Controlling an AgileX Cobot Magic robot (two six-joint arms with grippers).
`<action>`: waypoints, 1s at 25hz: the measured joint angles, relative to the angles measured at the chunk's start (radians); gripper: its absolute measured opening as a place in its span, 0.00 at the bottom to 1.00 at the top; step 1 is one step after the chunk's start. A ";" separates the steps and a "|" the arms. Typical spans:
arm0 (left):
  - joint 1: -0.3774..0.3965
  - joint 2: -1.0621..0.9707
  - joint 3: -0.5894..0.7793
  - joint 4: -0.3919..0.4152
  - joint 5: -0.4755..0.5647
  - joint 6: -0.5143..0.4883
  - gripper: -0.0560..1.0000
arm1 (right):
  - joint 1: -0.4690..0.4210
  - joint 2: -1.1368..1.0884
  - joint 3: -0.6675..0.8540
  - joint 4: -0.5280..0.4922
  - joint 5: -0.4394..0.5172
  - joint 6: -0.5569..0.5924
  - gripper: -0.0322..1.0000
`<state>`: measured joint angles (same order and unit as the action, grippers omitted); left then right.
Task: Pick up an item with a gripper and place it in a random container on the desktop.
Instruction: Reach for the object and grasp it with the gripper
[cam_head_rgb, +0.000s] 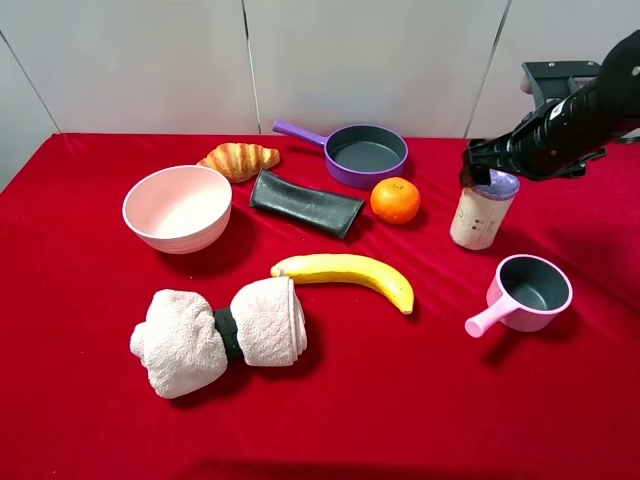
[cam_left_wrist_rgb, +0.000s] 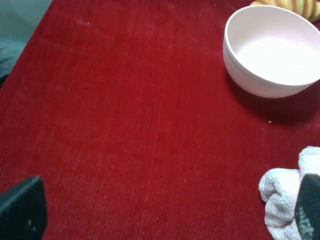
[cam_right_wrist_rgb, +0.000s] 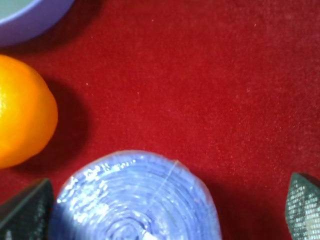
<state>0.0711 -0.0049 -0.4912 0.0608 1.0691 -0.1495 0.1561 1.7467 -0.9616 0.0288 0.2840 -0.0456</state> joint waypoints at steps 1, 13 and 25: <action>0.000 0.000 0.000 0.000 0.000 0.000 1.00 | 0.000 0.006 0.000 0.000 0.000 0.000 0.70; 0.000 0.000 0.000 0.000 0.000 0.000 1.00 | 0.000 0.071 0.000 0.001 -0.004 0.000 0.70; 0.000 0.000 0.000 0.000 0.000 0.000 1.00 | 0.000 0.076 0.000 0.001 -0.009 0.004 0.70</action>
<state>0.0711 -0.0049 -0.4912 0.0608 1.0691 -0.1495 0.1561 1.8228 -0.9616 0.0296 0.2751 -0.0413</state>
